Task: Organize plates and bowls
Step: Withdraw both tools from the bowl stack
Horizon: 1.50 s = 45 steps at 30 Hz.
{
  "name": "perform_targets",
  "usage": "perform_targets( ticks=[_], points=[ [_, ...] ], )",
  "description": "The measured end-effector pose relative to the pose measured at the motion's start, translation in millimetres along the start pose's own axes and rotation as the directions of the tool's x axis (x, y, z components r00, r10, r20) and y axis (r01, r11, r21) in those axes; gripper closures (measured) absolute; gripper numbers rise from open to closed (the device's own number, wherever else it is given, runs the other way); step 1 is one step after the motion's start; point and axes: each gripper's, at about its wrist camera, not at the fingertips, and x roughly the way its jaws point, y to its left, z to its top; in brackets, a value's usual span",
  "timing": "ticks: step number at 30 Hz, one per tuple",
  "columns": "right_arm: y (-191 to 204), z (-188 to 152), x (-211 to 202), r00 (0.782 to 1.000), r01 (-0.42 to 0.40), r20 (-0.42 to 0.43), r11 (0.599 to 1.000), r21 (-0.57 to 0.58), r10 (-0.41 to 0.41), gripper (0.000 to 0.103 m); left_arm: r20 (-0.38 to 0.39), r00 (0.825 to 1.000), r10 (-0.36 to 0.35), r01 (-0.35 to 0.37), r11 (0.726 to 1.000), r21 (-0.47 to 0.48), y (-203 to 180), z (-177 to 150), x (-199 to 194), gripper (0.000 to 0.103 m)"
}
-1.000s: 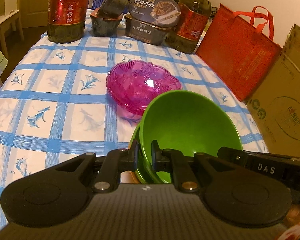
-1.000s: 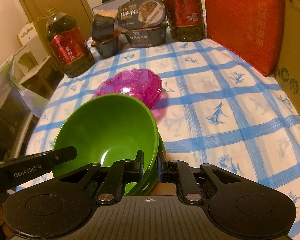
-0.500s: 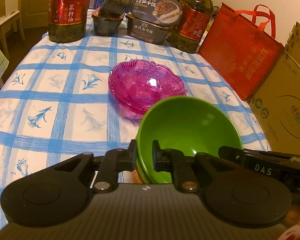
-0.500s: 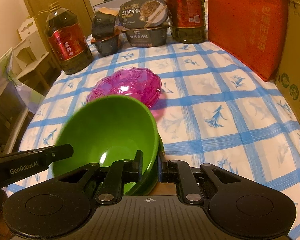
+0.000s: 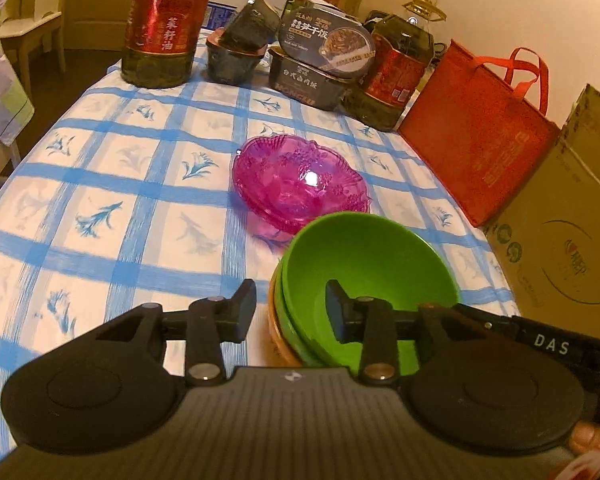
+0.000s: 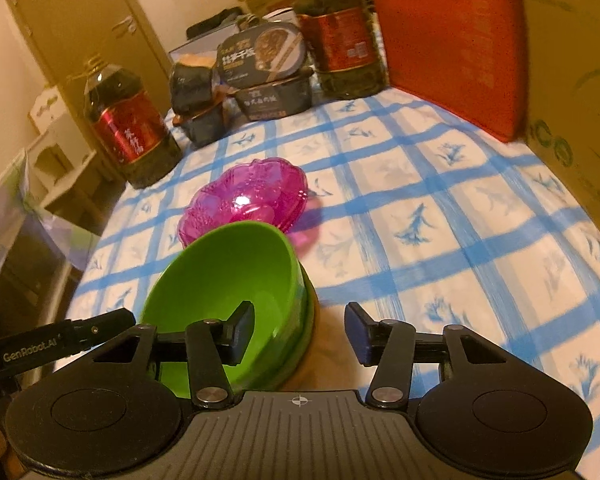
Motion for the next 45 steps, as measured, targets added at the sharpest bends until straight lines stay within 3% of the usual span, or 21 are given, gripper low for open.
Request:
perform_targets(
  ticks=[12, 23, 45],
  points=[
    [-7, -45, -43, 1.0, -0.001, -0.023, 0.998, 0.057, 0.002, 0.039, -0.025, 0.999, 0.02, -0.021, 0.999, -0.042, 9, -47, -48, 0.042],
    [-6, -79, -68, 0.999, 0.004, -0.041, 0.999, 0.044, -0.002, 0.036, -0.033, 0.995, 0.093, -0.094, 0.995, -0.033, 12, -87, -74, 0.024],
    [-7, -93, -72, 0.998, 0.009, -0.065, 0.999, 0.046, -0.006, 0.035, -0.051, 0.994, 0.095, -0.096, 0.995, -0.019, 9, -97, -78, 0.022]
  ],
)
